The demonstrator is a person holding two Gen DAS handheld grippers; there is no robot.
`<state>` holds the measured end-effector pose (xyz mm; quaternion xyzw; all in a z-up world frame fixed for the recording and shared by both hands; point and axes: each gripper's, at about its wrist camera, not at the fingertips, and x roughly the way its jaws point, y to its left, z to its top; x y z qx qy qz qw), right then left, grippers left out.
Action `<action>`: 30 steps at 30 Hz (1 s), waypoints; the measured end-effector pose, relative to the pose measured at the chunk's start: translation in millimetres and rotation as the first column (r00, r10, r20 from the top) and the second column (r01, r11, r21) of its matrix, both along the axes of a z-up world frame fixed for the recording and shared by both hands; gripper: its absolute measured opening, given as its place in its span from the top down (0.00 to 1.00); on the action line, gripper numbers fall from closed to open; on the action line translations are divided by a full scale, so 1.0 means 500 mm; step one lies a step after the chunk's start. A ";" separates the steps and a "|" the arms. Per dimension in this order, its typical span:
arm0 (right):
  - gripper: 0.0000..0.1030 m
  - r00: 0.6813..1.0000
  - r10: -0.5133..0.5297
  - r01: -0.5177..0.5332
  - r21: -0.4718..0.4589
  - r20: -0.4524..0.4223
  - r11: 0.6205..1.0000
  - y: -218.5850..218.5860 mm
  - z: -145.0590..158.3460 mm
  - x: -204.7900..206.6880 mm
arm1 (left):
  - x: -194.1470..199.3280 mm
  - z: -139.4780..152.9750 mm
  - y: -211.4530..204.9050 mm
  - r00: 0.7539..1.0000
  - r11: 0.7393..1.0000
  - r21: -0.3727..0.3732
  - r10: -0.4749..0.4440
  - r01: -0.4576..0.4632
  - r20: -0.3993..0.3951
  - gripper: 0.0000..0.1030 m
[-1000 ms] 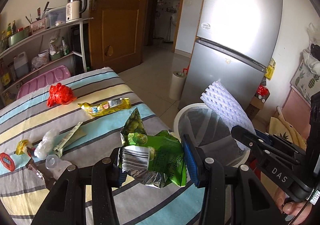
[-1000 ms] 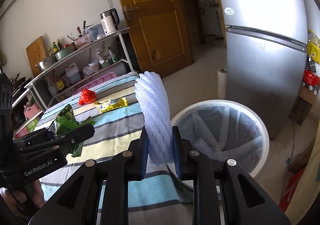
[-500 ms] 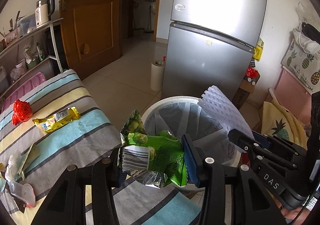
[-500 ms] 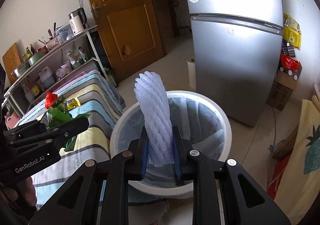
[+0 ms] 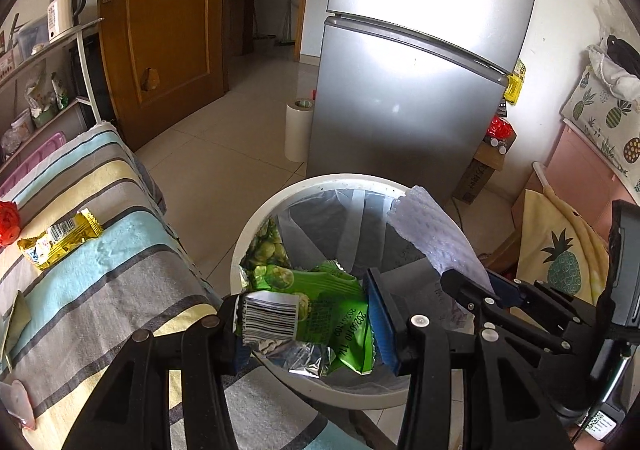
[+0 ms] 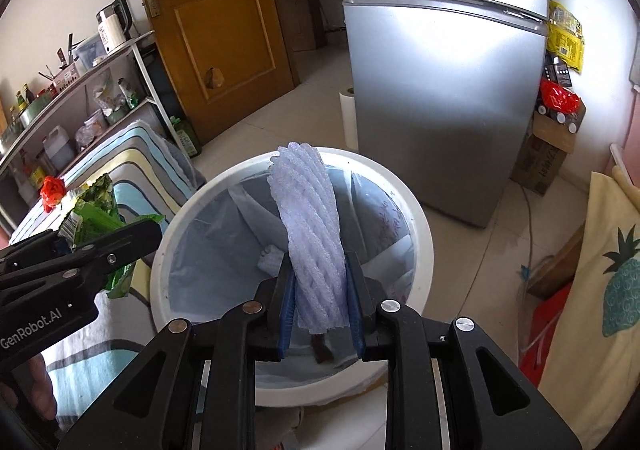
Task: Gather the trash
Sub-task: 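Open both grippers to drop the green bag and foam net into the bin, then move both tools back over the table toward the remaining trash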
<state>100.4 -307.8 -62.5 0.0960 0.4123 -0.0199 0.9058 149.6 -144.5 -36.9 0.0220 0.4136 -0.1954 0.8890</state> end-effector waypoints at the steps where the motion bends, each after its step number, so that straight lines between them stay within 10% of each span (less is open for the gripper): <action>1: 0.74 1.000 -0.002 0.002 -0.002 -0.008 1.000 -0.002 -0.004 0.001 | 0.001 -0.003 -0.004 1.000 1.000 0.006 0.001 -0.001 0.000 0.48; 7: 0.54 1.000 -0.015 0.015 0.002 -0.019 1.000 -0.008 -0.015 -0.001 | 0.007 -0.013 0.000 1.000 1.000 -0.001 0.005 -0.005 -0.022 0.43; 30: 0.50 0.993 0.033 -0.036 0.020 0.109 0.999 0.060 0.065 -0.054 | -0.098 0.077 0.107 0.991 0.995 -0.037 0.096 -0.093 0.090 0.39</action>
